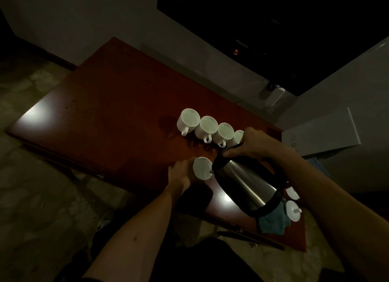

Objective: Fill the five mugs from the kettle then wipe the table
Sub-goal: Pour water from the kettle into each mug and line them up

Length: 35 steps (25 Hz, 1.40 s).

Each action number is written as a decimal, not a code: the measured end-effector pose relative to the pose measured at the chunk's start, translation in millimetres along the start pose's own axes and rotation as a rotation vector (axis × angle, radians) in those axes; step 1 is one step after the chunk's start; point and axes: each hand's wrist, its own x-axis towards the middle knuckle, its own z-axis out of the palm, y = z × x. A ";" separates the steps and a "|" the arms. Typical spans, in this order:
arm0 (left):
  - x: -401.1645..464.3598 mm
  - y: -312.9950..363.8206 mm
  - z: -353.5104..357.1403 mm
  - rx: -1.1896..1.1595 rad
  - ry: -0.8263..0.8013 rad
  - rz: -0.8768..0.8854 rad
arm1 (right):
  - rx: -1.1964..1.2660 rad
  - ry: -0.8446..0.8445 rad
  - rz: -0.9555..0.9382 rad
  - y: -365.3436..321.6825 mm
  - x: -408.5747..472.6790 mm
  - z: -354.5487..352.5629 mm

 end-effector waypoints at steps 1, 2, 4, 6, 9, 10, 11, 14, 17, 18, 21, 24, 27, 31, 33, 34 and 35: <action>-0.4 0.9 0.0 0.007 -0.001 -0.001 | 0.000 0.004 0.000 0.1 0.5 0.2; -1.1 1.5 -0.4 0.014 -0.003 -0.005 | -0.002 0.010 -0.002 -0.1 1.0 0.3; -1.9 1.3 -0.4 0.020 -0.001 -0.014 | 0.005 0.011 -0.009 -0.5 0.3 -0.6; -1.6 1.0 -0.2 0.037 0.006 -0.006 | 0.018 0.006 -0.024 -1.7 -2.2 -2.6; -2.3 3.5 -1.7 0.047 0.000 -0.005 | 0.026 0.007 -0.023 0.3 -0.8 -1.2; -2.7 3.7 -1.2 0.046 -0.001 -0.008 | 0.034 0.011 -0.017 3.1 0.3 -0.4; -3.1 3.1 -0.7 0.050 0.000 -0.004 | 0.054 0.016 -0.007 6.3 0.8 0.4; -4.8 -2.5 1.5 0.078 0.032 0.043 | 0.109 0.030 0.037 21.6 0.1 7.8; -5.4 0.5 -1.7 0.098 0.025 0.062 | 0.095 0.041 0.067 32.7 -4.9 16.8; -6.0 1.2 -2.3 0.104 0.031 0.067 | 0.073 0.051 0.060 37.2 -3.0 20.8; -6.8 3.7 -2.2 0.104 0.035 0.085 | 0.027 0.047 0.054 51.6 7.5 30.2; -7.4 4.1 -3.0 0.102 0.030 0.083 | 0.023 0.056 0.062 42.9 7.4 30.7; -7.8 1.5 -0.8 0.074 0.035 0.098 | 0.012 0.072 0.052 33.0 3.8 29.1; -7.6 -1.6 0.4 0.053 0.051 0.112 | 0.008 0.094 0.062 24.5 0.9 25.6; -7.3 -2.6 1.2 0.059 0.049 0.104 | -0.001 0.092 0.067 25.1 2.8 24.7; -6.7 -3.3 1.6 0.061 0.045 0.103 | 0.000 0.099 0.068 26.0 4.2 24.8; -6.4 -3.9 2.0 0.066 0.042 0.105 | 0.002 0.104 0.067 26.5 4.5 25.0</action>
